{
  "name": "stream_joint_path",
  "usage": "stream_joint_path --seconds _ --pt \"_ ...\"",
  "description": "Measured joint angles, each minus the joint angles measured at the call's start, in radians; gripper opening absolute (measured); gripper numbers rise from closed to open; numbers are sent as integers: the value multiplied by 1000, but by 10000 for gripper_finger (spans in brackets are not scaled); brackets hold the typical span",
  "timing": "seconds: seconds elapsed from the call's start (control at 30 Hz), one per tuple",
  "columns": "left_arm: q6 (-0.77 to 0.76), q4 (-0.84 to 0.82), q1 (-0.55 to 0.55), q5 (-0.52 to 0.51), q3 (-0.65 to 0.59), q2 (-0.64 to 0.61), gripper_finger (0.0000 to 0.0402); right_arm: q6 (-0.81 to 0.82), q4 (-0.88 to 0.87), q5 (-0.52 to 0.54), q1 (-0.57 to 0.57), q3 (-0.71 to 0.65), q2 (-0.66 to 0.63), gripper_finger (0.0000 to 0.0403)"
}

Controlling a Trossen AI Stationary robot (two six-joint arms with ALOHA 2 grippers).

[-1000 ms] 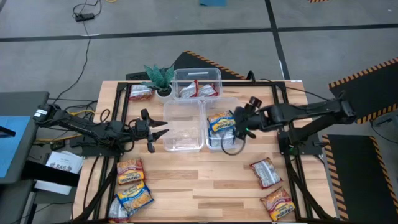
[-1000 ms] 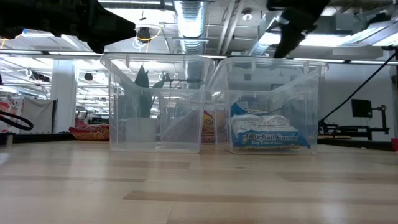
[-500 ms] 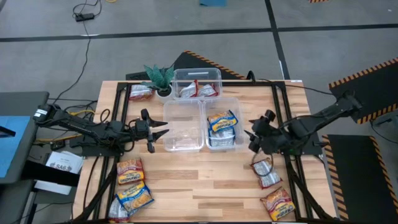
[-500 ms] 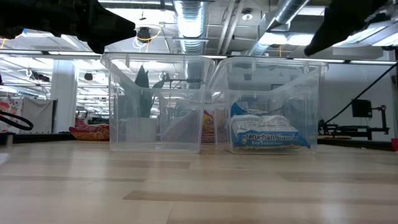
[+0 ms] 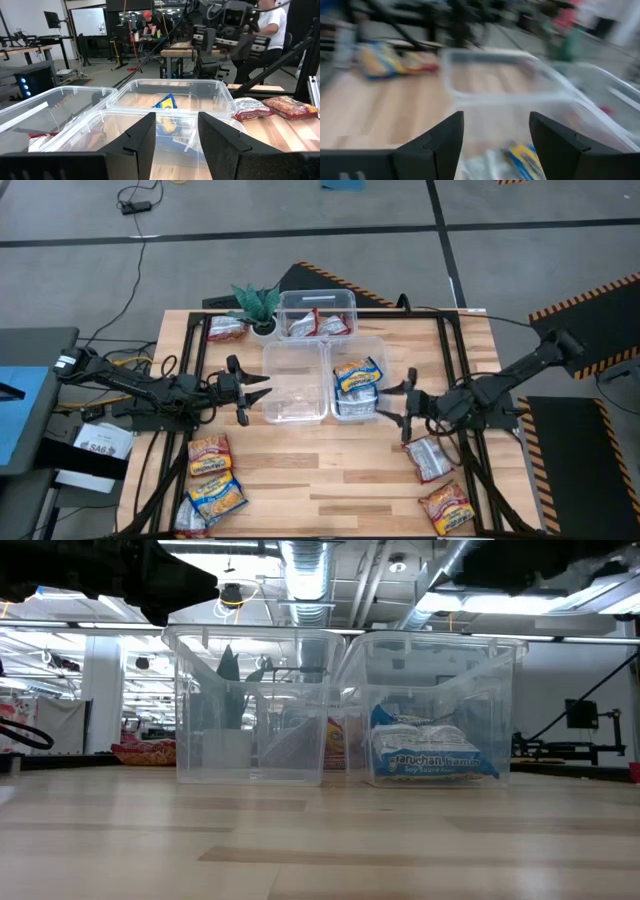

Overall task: Sort Maruchan noodles
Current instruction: Put the red noodle pack into the top transparent bin

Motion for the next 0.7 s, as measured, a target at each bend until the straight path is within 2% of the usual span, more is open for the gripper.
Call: stream_joint_path --seconds 0.13,0.23,0.47,0.7 --pt "0 0 0 0 0 0 138 -76 157 -216 -84 -47 0 249" --pt "1 0 0 4 0 0 138 -81 209 -310 -159 -84 0 249" --pt "1 0 0 3 0 0 138 -31 219 -386 -285 -137 -38 249" --pt "20 0 0 -6 0 0 138 -21 218 -399 -307 -138 -48 249"
